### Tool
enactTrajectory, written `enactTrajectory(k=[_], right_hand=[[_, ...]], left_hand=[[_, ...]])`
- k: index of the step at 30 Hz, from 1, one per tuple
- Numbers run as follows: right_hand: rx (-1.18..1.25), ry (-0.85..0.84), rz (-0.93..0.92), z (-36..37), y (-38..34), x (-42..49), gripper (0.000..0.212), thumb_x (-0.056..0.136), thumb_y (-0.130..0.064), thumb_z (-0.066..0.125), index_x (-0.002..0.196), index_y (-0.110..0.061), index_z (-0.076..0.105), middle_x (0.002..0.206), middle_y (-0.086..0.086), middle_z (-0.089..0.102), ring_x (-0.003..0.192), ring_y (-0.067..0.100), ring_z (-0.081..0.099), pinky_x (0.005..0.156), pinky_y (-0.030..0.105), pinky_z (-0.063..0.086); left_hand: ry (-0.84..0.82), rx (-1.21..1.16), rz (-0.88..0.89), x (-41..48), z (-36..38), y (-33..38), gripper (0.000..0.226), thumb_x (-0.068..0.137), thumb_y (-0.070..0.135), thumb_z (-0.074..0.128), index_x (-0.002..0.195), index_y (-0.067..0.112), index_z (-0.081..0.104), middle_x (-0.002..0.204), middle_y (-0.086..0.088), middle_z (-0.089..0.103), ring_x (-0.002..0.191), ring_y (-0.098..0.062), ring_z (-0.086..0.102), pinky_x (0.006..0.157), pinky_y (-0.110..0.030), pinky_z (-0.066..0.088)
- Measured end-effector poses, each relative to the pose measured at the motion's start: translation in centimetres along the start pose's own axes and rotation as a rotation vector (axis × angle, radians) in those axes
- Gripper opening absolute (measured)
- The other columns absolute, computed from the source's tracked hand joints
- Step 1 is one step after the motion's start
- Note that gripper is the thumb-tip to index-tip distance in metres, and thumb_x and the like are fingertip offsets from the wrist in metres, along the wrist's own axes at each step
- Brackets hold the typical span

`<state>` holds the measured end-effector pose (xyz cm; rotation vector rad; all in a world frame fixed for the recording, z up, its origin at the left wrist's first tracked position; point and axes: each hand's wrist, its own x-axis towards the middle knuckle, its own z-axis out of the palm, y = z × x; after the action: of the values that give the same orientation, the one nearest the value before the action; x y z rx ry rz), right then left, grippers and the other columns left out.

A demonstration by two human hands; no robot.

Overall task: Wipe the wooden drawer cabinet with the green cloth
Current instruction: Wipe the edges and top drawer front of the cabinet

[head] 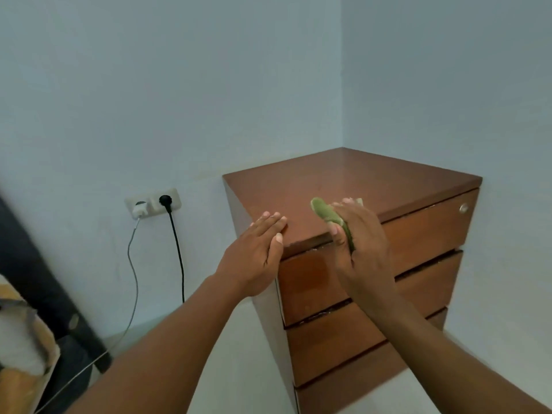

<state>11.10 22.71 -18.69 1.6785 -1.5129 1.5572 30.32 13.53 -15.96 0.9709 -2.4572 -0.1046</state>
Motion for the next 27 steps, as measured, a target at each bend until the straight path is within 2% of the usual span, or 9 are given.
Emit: enactTrajectory(k=[2, 5, 11, 15, 19, 22, 24, 25, 27], right_hand=[[-0.033, -0.164, -0.058, 1.9, -0.2, -1.8, 0.046, 0.106, -0.03, 0.042, 0.146, -0.01, 0.05, 0.153, 0.006, 0.049, 0.149, 0.019, 0.035, 0.123, 0.043, 0.031], [-0.07, -0.222, -0.07, 3.2, 0.1, -3.8, 0.054, 0.106, -0.034, 0.037, 0.156, -0.014, 0.035, 0.166, 0.003, 0.029, 0.157, 0.018, 0.016, 0.128, 0.039, 0.018], [-0.151, -0.162, -0.085, 2.2, 3.4, -2.6, 0.046, 0.105, -0.025, 0.045, 0.149, -0.011, 0.046, 0.155, 0.008, 0.046, 0.151, 0.023, 0.033, 0.121, 0.045, 0.033], [-0.184, -0.107, -0.056, 1.3, 4.5, -1.5, 0.04, 0.104, -0.024, 0.042, 0.139, -0.011, 0.056, 0.142, 0.007, 0.058, 0.141, 0.023, 0.046, 0.117, 0.038, 0.036], [-0.19, -0.155, -0.029, 0.6, 4.8, -0.6, 0.032, 0.104, -0.022, 0.045, 0.13, -0.012, 0.062, 0.131, 0.005, 0.065, 0.132, 0.022, 0.054, 0.113, 0.036, 0.037], [-0.148, -0.124, 0.113, -0.6, 5.4, 0.9, 0.025, 0.105, -0.02, 0.046, 0.119, -0.013, 0.065, 0.115, 0.005, 0.069, 0.114, 0.023, 0.062, 0.108, 0.042, 0.045], [-0.042, -0.031, 0.206, -1.5, 4.7, 1.9, 0.022, 0.106, -0.017, 0.047, 0.114, -0.011, 0.066, 0.102, 0.002, 0.067, 0.096, 0.02, 0.062, 0.097, 0.036, 0.048], [-0.011, -0.007, 0.209, -1.7, 4.0, 2.0, 0.021, 0.105, -0.015, 0.047, 0.115, -0.01, 0.066, 0.102, 0.001, 0.066, 0.096, 0.016, 0.06, 0.094, 0.034, 0.048], [-0.031, -0.099, 0.138, -1.2, 2.3, 1.8, 0.027, 0.105, -0.016, 0.048, 0.125, -0.009, 0.064, 0.12, 0.006, 0.067, 0.117, 0.015, 0.056, 0.109, 0.035, 0.042]], left_hand=[[0.037, -0.028, 0.01, 0.1, 0.4, -0.1, 0.063, 0.101, 0.044, 0.015, 0.156, 0.021, 0.036, 0.164, 0.004, 0.031, 0.153, -0.006, 0.014, 0.126, -0.029, 0.012], [0.009, 0.002, 0.034, 0.4, 0.5, -0.5, 0.063, 0.102, 0.044, 0.015, 0.156, 0.02, 0.036, 0.164, 0.002, 0.032, 0.153, -0.009, 0.015, 0.126, -0.035, 0.015], [0.034, 0.081, 0.043, -0.6, 0.3, -0.4, 0.073, 0.099, 0.055, 0.006, 0.156, 0.019, 0.035, 0.163, 0.001, 0.033, 0.153, -0.011, 0.018, 0.126, -0.036, 0.016], [0.066, 0.067, 0.028, -0.6, 0.5, 0.1, 0.074, 0.098, 0.055, 0.006, 0.154, 0.019, 0.038, 0.161, 0.0, 0.038, 0.153, -0.012, 0.022, 0.126, -0.036, 0.017], [0.072, 0.091, 0.031, -0.7, 0.5, 0.2, 0.075, 0.097, 0.056, 0.005, 0.154, 0.02, 0.039, 0.16, 0.001, 0.039, 0.152, -0.013, 0.023, 0.125, -0.032, 0.016], [0.094, 0.12, 0.047, -0.6, 0.6, 0.3, 0.073, 0.099, 0.053, 0.006, 0.152, 0.019, 0.042, 0.158, 0.0, 0.043, 0.151, -0.014, 0.028, 0.123, -0.031, 0.018], [0.12, 0.113, 0.048, -0.5, 0.8, 0.3, 0.071, 0.099, 0.051, 0.008, 0.151, 0.018, 0.045, 0.156, -0.001, 0.046, 0.149, -0.015, 0.031, 0.121, -0.028, 0.018], [0.14, 0.102, 0.045, -0.5, 1.0, 0.3, 0.07, 0.1, 0.05, 0.009, 0.15, 0.018, 0.046, 0.155, -0.002, 0.047, 0.148, -0.015, 0.033, 0.12, -0.028, 0.019], [0.199, 0.068, 0.034, -0.6, 1.3, 0.2, 0.067, 0.101, 0.047, 0.012, 0.147, 0.017, 0.05, 0.152, -0.003, 0.051, 0.146, -0.017, 0.037, 0.119, -0.029, 0.022]])
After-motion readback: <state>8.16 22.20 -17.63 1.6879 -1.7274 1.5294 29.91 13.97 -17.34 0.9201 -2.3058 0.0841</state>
